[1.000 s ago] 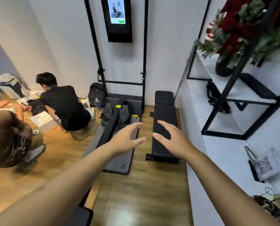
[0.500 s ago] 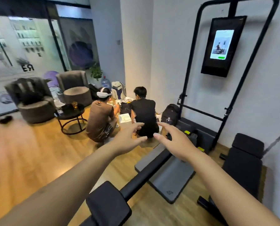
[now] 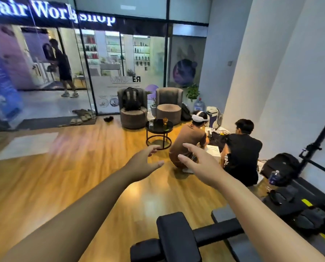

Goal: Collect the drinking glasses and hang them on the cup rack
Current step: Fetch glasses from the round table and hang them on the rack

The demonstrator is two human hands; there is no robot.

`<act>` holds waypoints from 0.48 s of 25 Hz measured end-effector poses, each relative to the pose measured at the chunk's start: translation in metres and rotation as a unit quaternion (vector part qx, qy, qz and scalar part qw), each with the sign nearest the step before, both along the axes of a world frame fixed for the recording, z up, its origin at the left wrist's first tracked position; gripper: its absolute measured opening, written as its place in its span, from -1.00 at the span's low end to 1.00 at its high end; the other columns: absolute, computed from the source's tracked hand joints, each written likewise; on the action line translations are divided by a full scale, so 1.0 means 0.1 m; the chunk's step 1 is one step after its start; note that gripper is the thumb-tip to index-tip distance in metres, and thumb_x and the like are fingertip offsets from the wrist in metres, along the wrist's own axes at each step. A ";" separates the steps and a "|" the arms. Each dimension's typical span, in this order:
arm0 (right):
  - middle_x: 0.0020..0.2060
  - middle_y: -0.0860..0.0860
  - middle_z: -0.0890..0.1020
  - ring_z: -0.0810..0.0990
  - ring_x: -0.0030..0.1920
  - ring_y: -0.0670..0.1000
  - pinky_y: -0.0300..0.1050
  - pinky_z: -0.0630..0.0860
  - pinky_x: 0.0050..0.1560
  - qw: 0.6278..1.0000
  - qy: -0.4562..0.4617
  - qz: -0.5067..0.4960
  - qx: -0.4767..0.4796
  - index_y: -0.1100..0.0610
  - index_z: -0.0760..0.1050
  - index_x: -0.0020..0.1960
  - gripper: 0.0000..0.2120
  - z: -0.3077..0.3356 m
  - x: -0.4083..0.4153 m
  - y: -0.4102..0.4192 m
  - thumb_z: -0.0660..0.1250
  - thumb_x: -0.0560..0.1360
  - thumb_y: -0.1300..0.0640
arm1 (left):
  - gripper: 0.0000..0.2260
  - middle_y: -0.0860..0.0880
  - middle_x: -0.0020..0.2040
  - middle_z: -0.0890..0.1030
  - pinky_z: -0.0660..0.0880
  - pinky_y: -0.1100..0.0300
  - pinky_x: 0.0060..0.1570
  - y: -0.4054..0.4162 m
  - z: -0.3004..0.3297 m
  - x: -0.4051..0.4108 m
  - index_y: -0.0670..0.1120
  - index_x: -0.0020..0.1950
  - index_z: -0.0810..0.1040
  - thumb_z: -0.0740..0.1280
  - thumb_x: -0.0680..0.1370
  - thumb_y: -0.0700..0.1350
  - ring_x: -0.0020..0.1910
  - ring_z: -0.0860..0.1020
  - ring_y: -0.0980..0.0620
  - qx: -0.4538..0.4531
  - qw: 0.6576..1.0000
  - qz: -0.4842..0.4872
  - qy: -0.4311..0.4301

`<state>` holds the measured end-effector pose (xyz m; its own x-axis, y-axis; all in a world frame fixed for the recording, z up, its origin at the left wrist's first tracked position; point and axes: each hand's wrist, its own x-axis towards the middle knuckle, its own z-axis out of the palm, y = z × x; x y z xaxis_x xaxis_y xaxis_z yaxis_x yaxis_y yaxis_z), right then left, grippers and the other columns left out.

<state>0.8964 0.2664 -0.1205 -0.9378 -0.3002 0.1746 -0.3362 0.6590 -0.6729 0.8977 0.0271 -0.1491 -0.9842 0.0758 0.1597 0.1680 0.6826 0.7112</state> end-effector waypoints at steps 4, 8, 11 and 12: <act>0.56 -0.03 0.41 0.39 0.52 0.03 0.03 0.41 0.45 0.999 0.009 0.039 0.016 -0.10 0.29 0.61 -0.36 -0.01 -0.17 -1.03 0.27 0.61 -0.30 | -0.41 0.03 0.51 0.45 0.44 0.03 0.35 -1.03 0.00 0.04 0.12 0.57 0.34 0.44 0.58 0.13 0.49 0.40 0.00 0.012 0.999 0.045 0.002; 0.58 -0.07 0.38 0.37 0.54 0.00 0.04 0.39 0.46 0.998 -0.005 0.050 0.030 -0.16 0.25 0.61 -0.32 -0.11 -0.37 -2.00 0.24 0.57 -0.38 | -0.39 0.07 0.52 0.43 0.43 0.03 0.36 -2.05 -0.04 0.07 0.14 0.59 0.31 0.42 0.58 0.16 0.51 0.38 0.03 0.007 0.998 0.063 -0.001; 0.58 -0.10 0.37 0.35 0.55 -0.02 0.07 0.41 0.49 0.998 0.004 0.062 0.020 -0.20 0.25 0.60 -0.31 -0.05 -0.57 -2.85 0.25 0.55 -0.41 | -0.40 0.09 0.52 0.43 0.43 0.01 0.38 -2.93 0.09 0.02 0.16 0.58 0.30 0.41 0.58 0.17 0.50 0.38 0.06 0.003 0.996 0.088 0.009; 0.58 -0.10 0.37 0.35 0.55 -0.02 0.07 0.41 0.48 0.998 0.007 0.066 0.009 -0.19 0.26 0.60 -0.33 0.01 -0.63 -3.13 0.27 0.56 -0.37 | -0.40 0.10 0.51 0.43 0.43 0.01 0.38 -3.23 0.15 0.00 0.16 0.58 0.30 0.41 0.58 0.17 0.50 0.38 0.07 0.002 0.995 0.100 0.015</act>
<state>0.8333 -0.0469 -0.1199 -0.8877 -0.4238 0.1801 -0.4293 0.6202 -0.6565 0.8978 -0.2957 -0.1342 -0.9744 -0.1211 0.1892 0.0508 0.7016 0.7107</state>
